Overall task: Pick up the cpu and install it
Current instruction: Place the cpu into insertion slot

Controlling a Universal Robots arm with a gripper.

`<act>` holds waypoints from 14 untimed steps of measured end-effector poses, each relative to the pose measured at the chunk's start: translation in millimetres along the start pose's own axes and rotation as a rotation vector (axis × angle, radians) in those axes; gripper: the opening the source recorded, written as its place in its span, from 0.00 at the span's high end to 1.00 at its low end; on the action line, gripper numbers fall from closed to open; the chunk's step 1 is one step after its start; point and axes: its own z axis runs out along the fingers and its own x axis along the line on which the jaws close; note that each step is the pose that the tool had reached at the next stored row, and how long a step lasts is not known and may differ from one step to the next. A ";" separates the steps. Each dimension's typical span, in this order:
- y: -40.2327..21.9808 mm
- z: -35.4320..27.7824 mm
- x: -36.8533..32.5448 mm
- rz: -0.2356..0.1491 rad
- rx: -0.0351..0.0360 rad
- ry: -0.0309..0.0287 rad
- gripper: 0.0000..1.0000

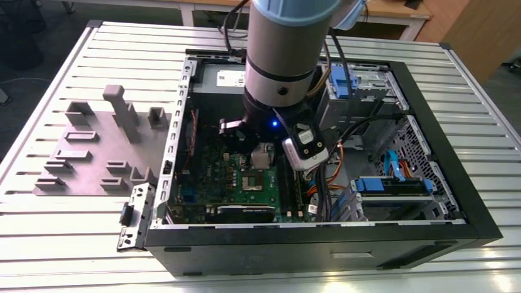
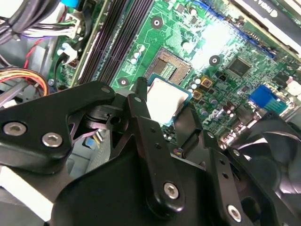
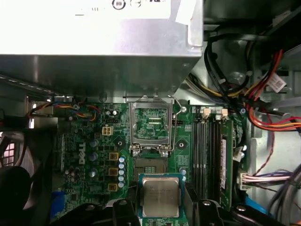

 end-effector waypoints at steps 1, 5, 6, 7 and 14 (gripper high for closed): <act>-0.1 2.0 0.2 0.000 0.0001 0.0000 0.53; -2.6 9.0 0.5 0.000 0.0000 0.0000 0.53; -3.2 10.8 0.6 0.000 0.0001 0.0000 0.53; -3.6 12.6 0.6 0.000 0.0001 0.0000 0.53; -4.5 25.3 3.4 0.000 0.0001 0.0001 0.53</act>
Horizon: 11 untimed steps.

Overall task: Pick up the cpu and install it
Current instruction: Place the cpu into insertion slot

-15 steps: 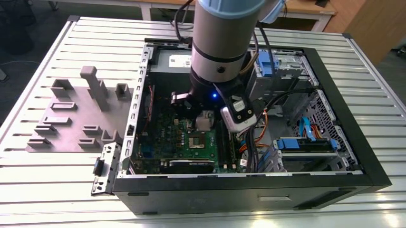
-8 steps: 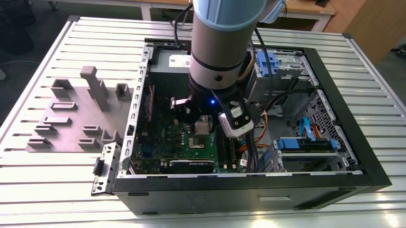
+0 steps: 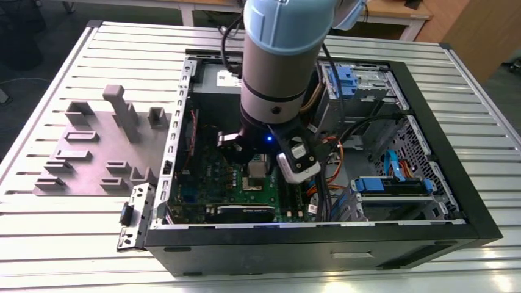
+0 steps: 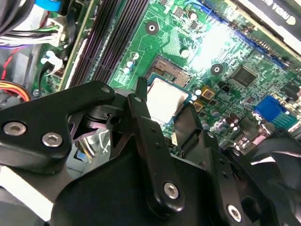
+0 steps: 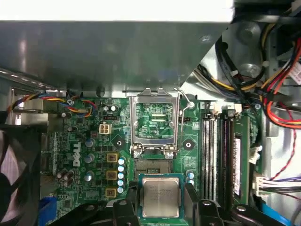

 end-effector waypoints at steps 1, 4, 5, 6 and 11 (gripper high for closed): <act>-0.1 2.0 0.5 0.000 -0.0001 0.0000 0.53; -1.2 7.3 1.0 0.000 -0.0001 -0.0001 0.53; -1.8 9.1 1.2 0.000 0.0000 0.0000 0.53; -2.2 10.9 1.2 0.000 -0.0001 0.0000 0.53; -2.5 13.8 1.2 0.000 0.0002 0.0001 0.53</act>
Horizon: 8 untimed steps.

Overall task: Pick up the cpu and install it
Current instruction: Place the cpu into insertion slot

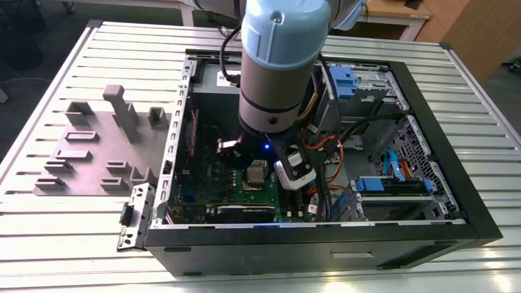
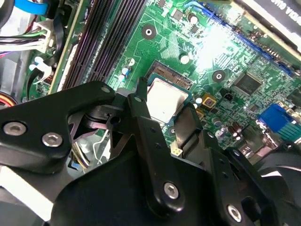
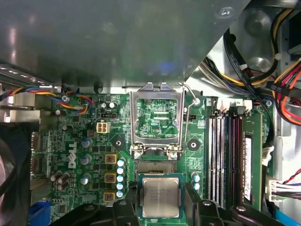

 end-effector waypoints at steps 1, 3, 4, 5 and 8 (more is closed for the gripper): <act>0.0 0.1 0.0 0.000 -0.0001 0.0000 0.53; 0.0 2.0 0.1 0.000 -0.0005 -0.0003 0.53; -0.1 3.6 0.5 0.000 -0.0003 -0.0002 0.53; -0.2 5.3 0.7 0.000 -0.0001 -0.0001 0.53; -0.5 10.9 1.5 0.000 -0.0002 -0.0001 0.53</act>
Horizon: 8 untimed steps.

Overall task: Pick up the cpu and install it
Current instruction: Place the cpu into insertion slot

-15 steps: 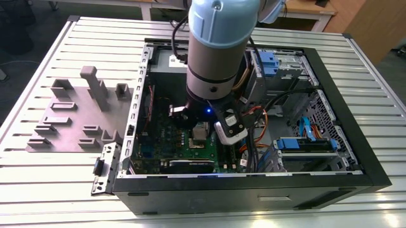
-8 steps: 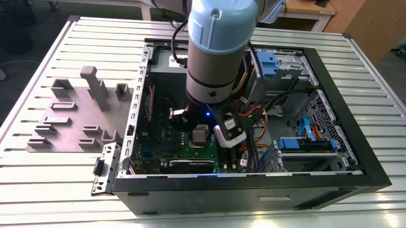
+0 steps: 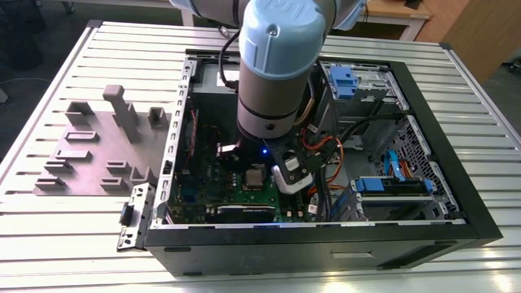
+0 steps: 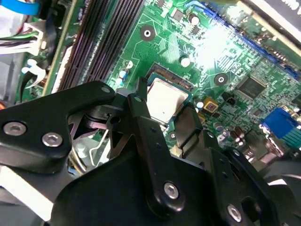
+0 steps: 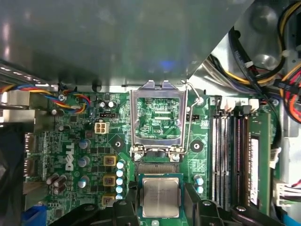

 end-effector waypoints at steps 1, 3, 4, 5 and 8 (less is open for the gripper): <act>-0.1 1.9 0.4 0.000 -0.0001 -0.0001 0.53; -0.3 5.4 1.3 0.000 -0.0001 0.0000 0.53; -0.4 6.7 1.5 0.000 -0.0001 0.0000 0.53; -0.4 7.6 1.5 0.000 -0.0002 0.0000 0.53; -0.3 9.8 1.8 0.000 -0.0012 0.0000 0.53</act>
